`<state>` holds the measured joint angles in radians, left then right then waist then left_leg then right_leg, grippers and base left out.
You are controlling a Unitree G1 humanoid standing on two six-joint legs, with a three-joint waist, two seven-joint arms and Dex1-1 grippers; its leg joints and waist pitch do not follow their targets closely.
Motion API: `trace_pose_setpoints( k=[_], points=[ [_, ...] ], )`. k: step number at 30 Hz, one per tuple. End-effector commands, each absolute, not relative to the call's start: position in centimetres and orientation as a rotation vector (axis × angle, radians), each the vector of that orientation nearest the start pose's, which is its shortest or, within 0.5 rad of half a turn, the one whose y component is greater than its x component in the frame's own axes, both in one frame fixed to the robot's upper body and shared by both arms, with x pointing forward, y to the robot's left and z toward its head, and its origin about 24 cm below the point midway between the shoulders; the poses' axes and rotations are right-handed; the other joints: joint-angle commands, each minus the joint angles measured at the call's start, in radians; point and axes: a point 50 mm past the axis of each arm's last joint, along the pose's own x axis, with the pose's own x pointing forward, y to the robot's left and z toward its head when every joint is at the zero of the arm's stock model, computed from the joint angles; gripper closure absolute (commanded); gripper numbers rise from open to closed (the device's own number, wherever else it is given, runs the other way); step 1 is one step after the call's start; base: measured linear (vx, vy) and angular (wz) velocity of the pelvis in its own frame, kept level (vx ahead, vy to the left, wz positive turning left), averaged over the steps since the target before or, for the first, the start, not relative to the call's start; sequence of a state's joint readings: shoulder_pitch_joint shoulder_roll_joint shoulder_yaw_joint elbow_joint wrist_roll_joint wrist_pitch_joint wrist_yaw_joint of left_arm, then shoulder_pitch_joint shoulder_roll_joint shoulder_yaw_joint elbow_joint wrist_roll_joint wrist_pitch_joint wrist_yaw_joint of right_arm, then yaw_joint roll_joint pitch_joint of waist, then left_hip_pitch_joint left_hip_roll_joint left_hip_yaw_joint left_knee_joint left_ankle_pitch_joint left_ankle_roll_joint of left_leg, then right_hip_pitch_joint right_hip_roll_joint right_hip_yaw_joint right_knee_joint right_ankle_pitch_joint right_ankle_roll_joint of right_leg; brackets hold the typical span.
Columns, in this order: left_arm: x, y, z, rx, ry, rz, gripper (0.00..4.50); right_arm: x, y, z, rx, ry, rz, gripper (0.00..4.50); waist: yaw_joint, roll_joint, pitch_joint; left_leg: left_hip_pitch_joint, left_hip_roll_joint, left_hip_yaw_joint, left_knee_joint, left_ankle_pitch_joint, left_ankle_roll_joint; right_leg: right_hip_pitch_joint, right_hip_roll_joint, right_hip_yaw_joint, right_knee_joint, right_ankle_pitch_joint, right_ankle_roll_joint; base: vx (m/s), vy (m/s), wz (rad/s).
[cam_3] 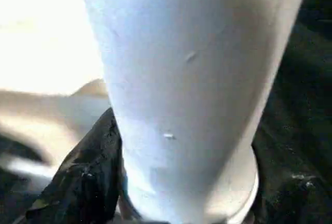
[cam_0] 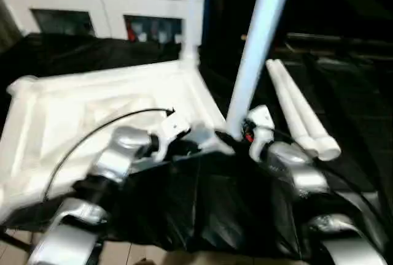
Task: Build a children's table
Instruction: Rotate leg to tighten
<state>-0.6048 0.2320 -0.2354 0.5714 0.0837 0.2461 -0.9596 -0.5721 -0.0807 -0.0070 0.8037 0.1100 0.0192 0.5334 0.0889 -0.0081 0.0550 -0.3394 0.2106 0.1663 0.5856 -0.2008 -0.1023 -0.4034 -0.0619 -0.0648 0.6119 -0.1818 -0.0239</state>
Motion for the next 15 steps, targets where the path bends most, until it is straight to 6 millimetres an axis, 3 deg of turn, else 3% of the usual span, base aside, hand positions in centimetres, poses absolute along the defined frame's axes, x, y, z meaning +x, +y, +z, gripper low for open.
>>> trace_pose_setpoints(
  k=[1, 2, 7, 12, 15],
  points=[
    [32.7, 6.4, 7.3, 0.358, 0.299, -1.203, 4.5, 32.4, -6.8, 0.5, 0.129, 0.369, 0.697, 1.76, 0.004, 0.002, -0.056, -0.003, 0.017, -0.004, -0.079, -0.225, 0.008, 0.044, -0.081, 0.047, -0.096, -0.4, -0.147, 0.0, 0.0, 0.0],
    [32.6, 6.3, 7.3, 0.365, 0.298, -1.223, 4.5, 32.4, -6.5, 0.6, 0.127, 0.36, 0.705, 1.21, 0.003, 0.004, -0.058, -0.006, 0.017, -0.004, -0.079, -0.215, 0.011, 0.046, -0.079, 0.047, -0.092, -0.365, -0.153, 0.0, 0.0, 0.0],
    [32.3, 6.8, 7.0, 0.389, 0.306, -1.252, 4.5, 32.5, -6.5, 1.1, 0.047, 0.317, 0.747, 0.85, 0.002, 0.009, -0.062, -0.005, 0.019, 0.0, -0.075, -0.183, 0.018, 0.049, -0.076, 0.049, -0.078, -0.225, -0.198, 0.0, 0.0, 0.0],
    [32.2, 8.4, 6.9, 0.399, 0.324, -1.267, 4.5, 32.9, -8.5, 1.5, 0.014, 0.3, 0.772, 0.26, 0.0, 0.008, -0.064, -0.009, 0.019, 0.001, -0.073, -0.165, 0.033, 0.055, -0.075, 0.048, -0.07, -0.163, -0.219, 0.0, 0.0, 0.0],
    [32.0, 9.0, 7.2, 0.396, 0.321, -1.324, 4.5, 32.4, -9.8, 1.8, -0.016, 0.28, 0.899, 0.26, 0.002, 0.006, -0.065, -0.009, 0.019, 0.002, -0.071, -0.162, 0.045, 0.057, -0.076, 0.048, -0.07, -0.154, -0.227, 0.0, 0.0, 0.0]
  ],
)
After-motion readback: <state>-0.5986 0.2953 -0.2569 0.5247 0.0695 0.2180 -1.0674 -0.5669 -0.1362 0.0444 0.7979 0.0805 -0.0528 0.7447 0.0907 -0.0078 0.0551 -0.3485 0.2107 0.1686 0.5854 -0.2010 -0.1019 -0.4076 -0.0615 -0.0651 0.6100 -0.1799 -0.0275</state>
